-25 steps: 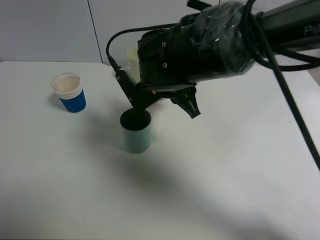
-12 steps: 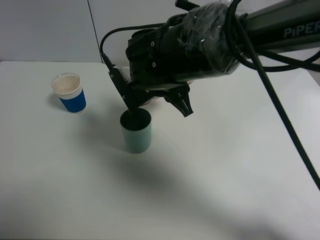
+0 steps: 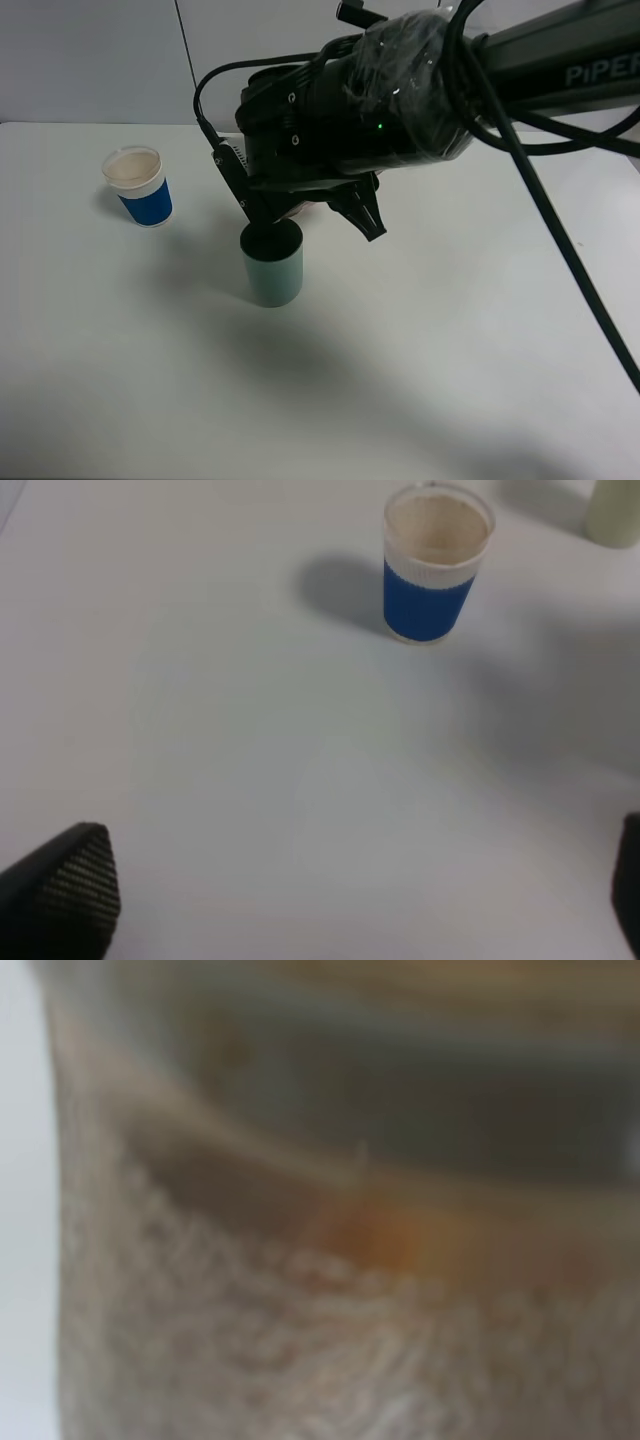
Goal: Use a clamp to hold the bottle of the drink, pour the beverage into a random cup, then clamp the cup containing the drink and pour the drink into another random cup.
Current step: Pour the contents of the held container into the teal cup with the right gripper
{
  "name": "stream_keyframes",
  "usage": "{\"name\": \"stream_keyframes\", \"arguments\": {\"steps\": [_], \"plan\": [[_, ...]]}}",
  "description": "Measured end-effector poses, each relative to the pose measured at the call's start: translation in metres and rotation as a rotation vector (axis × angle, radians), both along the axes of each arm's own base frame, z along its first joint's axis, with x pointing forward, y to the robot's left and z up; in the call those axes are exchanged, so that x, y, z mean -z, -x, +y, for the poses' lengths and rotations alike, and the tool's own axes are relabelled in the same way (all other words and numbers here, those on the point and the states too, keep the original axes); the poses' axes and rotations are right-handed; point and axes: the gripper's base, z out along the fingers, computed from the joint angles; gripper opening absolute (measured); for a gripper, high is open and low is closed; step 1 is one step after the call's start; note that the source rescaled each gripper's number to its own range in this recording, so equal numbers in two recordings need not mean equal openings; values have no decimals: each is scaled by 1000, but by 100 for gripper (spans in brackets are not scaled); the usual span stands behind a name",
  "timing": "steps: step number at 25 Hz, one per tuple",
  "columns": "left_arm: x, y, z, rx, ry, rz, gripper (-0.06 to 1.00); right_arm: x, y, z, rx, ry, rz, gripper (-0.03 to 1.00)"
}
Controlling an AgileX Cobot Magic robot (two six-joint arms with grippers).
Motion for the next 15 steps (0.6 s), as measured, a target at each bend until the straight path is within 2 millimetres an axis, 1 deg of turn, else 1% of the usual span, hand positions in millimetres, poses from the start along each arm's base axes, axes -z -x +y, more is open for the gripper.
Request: {"name": "stream_keyframes", "arguments": {"steps": [15], "plan": [[0,0,0,0,0,0,100,-1,0,-4,10,53,4,1]]}}
